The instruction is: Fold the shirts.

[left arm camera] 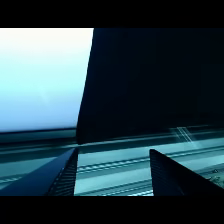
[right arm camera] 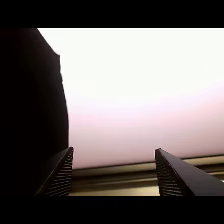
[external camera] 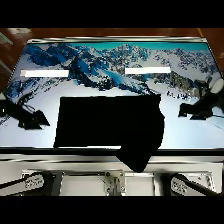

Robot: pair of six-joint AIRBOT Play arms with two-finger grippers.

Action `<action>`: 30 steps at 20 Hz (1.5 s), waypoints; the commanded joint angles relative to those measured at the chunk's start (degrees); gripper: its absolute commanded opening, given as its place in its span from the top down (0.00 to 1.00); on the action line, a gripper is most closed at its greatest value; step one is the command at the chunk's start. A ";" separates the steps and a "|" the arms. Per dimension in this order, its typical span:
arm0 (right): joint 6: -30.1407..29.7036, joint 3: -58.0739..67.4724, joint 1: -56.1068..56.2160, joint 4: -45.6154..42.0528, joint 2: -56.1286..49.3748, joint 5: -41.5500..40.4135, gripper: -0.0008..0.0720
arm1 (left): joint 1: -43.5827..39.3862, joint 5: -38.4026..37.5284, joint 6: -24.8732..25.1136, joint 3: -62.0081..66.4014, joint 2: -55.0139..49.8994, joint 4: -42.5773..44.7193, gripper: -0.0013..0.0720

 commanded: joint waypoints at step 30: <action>-8.22 -31.82 -9.86 22.03 4.22 -3.61 0.13 | 6.93 19.54 11.54 -29.27 2.91 -13.29 0.93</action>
